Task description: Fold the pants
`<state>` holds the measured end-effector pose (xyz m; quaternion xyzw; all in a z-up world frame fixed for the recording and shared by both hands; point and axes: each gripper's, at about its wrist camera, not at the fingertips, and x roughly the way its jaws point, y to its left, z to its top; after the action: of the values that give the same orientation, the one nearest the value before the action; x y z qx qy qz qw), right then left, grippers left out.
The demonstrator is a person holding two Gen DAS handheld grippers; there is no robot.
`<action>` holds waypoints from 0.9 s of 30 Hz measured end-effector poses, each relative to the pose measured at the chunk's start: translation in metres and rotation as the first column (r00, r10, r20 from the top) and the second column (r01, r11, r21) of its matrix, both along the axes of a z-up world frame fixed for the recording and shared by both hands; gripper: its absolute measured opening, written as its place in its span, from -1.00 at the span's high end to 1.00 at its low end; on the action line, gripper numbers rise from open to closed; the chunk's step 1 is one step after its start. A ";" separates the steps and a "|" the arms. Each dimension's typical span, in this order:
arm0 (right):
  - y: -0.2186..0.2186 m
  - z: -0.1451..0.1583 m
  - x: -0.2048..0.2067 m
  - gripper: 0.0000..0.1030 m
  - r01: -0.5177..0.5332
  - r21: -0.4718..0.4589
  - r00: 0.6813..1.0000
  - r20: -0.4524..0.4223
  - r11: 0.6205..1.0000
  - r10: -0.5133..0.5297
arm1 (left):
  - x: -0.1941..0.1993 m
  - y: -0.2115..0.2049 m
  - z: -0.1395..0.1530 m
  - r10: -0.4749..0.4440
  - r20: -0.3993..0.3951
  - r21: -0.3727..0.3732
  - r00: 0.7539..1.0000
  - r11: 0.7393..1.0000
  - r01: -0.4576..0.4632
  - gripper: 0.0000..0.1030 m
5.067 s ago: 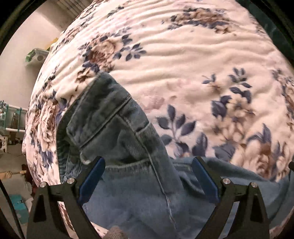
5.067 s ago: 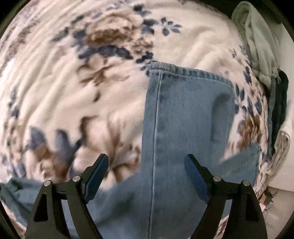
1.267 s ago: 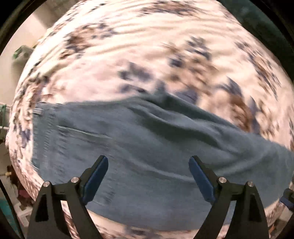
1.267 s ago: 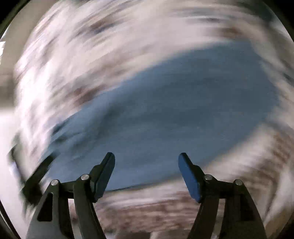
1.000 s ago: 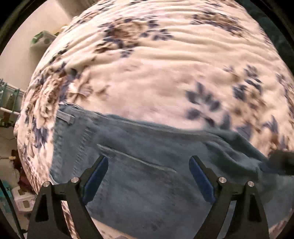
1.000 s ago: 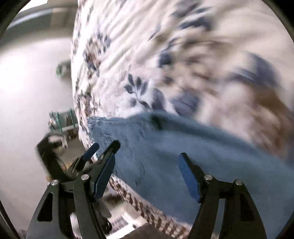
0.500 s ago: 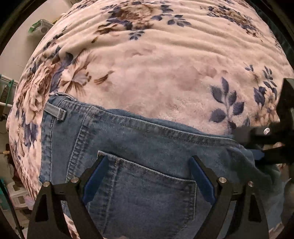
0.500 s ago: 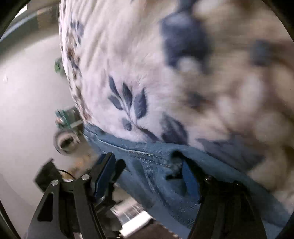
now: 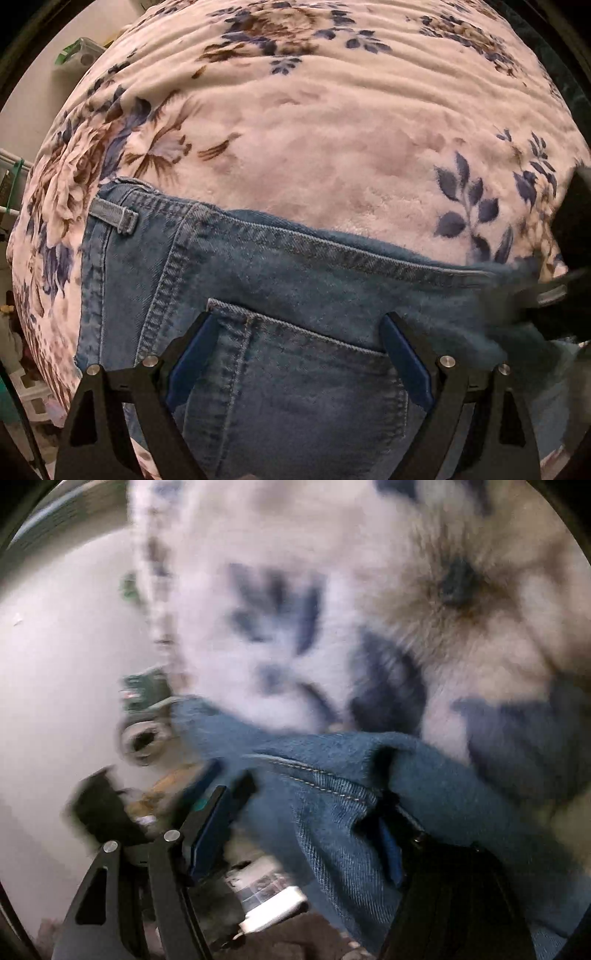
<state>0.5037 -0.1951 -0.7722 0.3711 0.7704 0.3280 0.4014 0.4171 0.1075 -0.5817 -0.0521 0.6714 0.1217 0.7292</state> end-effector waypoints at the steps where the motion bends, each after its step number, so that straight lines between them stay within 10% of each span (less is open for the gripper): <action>1: -0.016 0.005 0.006 -0.31 0.067 0.040 0.998 -0.015 0.997 -0.066 | -0.001 0.001 -0.001 -0.004 0.003 0.000 1.000 1.000 0.004 -0.75; 5: -0.081 0.009 0.015 -0.09 0.251 0.073 0.968 -0.046 0.965 -0.248 | -0.004 0.004 -0.001 -0.007 -0.002 0.010 1.000 1.000 0.007 -0.75; 12: -0.075 -0.005 0.005 -0.07 0.022 -0.039 0.999 -0.033 0.999 -0.023 | -0.003 0.000 0.003 -0.006 -0.016 0.024 1.000 1.000 0.006 -0.75; 17: -0.066 0.010 0.018 0.69 0.053 -0.162 0.998 0.051 0.985 -0.045 | -0.005 0.002 0.001 -0.013 -0.011 0.025 1.000 1.000 0.013 -0.75; 21: -0.110 0.024 0.022 0.78 0.146 -0.191 0.986 0.105 0.971 -0.128 | -0.003 -0.001 0.003 -0.015 -0.015 0.034 1.000 0.999 0.015 -0.75; 27: -0.106 0.031 0.026 0.59 -0.006 -0.182 0.997 0.075 0.983 0.020 | -0.004 -0.003 0.007 0.007 -0.027 0.014 1.000 1.000 -0.006 -0.75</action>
<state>0.5299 -0.3008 -0.7414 0.3150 0.7838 0.2727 0.4605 0.4133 0.1049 -0.5752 -0.0476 0.6800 0.1295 0.7201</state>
